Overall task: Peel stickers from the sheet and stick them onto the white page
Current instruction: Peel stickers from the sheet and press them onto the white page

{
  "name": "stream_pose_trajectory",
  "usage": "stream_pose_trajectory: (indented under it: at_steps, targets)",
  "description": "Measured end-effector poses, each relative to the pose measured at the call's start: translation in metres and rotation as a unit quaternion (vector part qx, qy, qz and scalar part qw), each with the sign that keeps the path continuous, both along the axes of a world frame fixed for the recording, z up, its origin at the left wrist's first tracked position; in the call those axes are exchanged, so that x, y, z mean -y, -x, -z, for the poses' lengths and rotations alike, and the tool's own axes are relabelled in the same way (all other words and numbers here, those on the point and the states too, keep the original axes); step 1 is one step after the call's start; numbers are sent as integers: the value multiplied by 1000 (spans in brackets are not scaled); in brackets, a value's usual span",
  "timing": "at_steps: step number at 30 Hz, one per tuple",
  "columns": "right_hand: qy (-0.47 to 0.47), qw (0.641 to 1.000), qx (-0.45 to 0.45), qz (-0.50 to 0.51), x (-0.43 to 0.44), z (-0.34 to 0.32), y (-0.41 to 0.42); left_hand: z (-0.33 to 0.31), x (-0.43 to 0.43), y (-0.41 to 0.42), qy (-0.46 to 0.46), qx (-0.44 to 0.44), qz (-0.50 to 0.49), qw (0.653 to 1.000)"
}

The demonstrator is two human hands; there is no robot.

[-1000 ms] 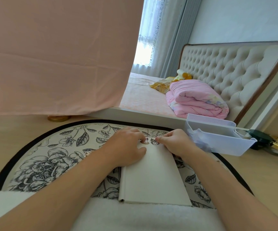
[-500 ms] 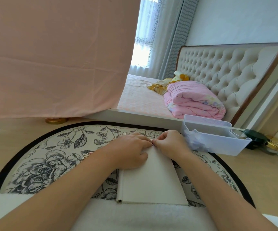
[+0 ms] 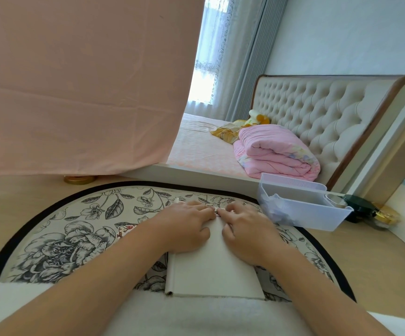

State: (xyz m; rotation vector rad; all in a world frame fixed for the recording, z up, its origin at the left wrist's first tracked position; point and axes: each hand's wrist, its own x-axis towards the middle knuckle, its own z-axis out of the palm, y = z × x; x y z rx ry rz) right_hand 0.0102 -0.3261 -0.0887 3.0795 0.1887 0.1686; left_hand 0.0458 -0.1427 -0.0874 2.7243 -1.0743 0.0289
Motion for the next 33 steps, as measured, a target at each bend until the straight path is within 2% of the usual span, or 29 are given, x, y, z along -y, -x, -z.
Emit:
stream_pose_trajectory:
  at_steps: [5, 14, 17, 24, 29, 33]
  targets:
    - [4, 999, -33, 12, -4, -1, -4, -1, 0, 4, -12, -7, -10, 1000]
    - [-24, 1000, -3, 8, 3, 3, 7, 4, 2, 5, -43, 0, -22, 999]
    - [-10, 1000, -17, 9, 3, 2, 4, 6, 3, 1, -61, 14, -11, 998]
    - [-4, 999, -50, 5, 3, 0, -2, 5, 3, 5, -29, 37, -10, 999]
    - [-4, 999, -34, -2, 8, -2, 8, 7, 3, 6, -11, 20, -32, 999]
    - [21, 999, 10, -27, 11, 0, 11, 9, 5, 4, -1, 47, -26, 999]
